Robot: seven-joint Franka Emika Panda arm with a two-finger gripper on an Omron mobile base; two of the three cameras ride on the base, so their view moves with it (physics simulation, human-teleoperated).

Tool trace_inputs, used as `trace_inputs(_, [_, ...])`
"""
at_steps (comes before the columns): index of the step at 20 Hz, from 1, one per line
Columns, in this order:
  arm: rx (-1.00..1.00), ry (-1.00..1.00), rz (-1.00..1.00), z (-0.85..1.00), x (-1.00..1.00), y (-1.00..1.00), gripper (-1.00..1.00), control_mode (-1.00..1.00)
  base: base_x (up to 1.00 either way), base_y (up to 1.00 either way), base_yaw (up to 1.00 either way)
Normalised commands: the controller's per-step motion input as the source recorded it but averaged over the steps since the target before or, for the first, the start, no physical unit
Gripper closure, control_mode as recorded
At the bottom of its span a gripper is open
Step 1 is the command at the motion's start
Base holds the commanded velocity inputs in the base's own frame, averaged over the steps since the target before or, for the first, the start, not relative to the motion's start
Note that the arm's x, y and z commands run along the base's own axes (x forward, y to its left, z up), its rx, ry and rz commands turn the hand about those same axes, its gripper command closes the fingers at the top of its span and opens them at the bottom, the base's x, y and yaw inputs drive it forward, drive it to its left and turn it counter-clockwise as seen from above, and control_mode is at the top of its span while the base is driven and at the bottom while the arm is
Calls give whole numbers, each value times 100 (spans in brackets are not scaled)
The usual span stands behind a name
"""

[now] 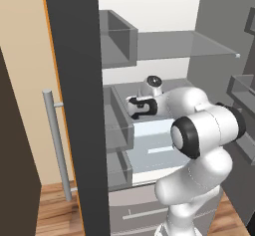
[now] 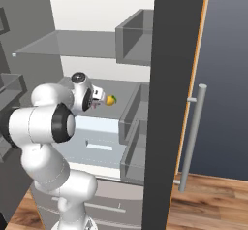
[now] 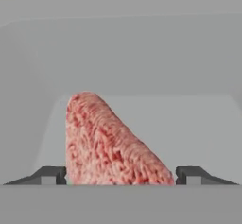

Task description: Place one lemon and one steak in each tupperware on the nearby counter, to pack two identical lunches.

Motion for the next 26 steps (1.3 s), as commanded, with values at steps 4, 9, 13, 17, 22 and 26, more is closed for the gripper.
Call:
trace_inputs(4, [-3, 1, 0, -62, 6, 18, 100, -100, 0, 0, 0])
trace_inputs(9, [-1, 9, -1, -63, -11, 0, 100, -100, 0, 0, 0])
trace_inputs(13, [0, 4, 0, -28, -70, -18, 100, -100, 0, 0, 0])
trace_inputs(17, [0, -3, 0, 0, -100, -29, 100, -100, 0, 0, 0])
trace_inputs(22, [0, -5, 0, 7, -100, -38, 100, -100, 0, 0, 0])
trace_inputs(26, [0, -11, 0, 50, -100, -51, 100, -100, 0, 0, 0])
